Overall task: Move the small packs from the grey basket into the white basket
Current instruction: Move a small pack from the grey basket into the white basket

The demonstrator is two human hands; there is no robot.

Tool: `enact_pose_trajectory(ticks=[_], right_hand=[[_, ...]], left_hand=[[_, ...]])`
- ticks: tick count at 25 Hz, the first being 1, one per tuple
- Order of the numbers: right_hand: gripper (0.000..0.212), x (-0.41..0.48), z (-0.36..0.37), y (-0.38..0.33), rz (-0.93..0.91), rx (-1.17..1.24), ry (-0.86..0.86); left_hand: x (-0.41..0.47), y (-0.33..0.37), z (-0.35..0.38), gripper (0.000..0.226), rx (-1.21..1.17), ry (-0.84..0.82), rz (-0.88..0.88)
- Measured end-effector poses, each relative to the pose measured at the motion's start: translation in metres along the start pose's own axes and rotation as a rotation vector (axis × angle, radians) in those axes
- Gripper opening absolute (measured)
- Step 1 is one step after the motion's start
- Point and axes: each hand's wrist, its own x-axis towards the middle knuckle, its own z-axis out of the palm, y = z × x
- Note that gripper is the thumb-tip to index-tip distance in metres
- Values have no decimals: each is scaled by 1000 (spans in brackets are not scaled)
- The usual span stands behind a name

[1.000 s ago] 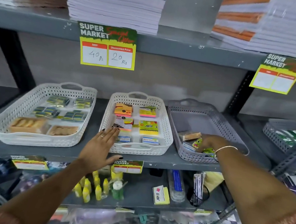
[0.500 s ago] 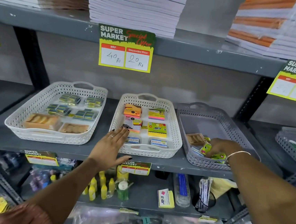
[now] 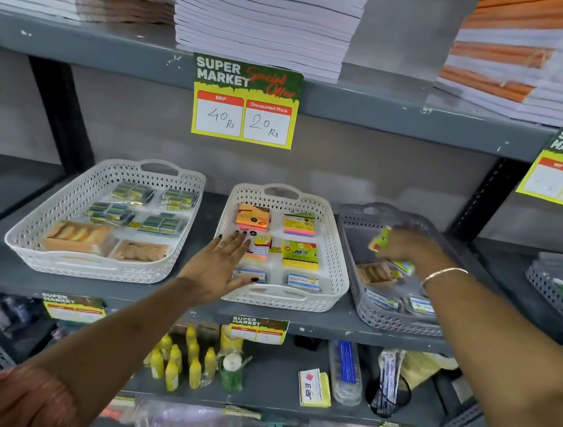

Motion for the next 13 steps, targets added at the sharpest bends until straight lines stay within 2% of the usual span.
enact_pose_trajectory(ticks=[3, 6, 10, 13], right_hand=[[72, -2, -12, -69, -177, 51, 97], [78, 4, 6, -123, -303, 93, 18], [71, 24, 34, -153, -343, 4, -100], [73, 32, 46, -160, -332, -16, -147]], left_hand=[[4, 1, 6, 109, -28, -12, 16], [3, 2, 9, 107, -72, 32, 11], [6, 1, 10, 106, -81, 43, 19], [6, 1, 9, 104, -90, 33, 25]])
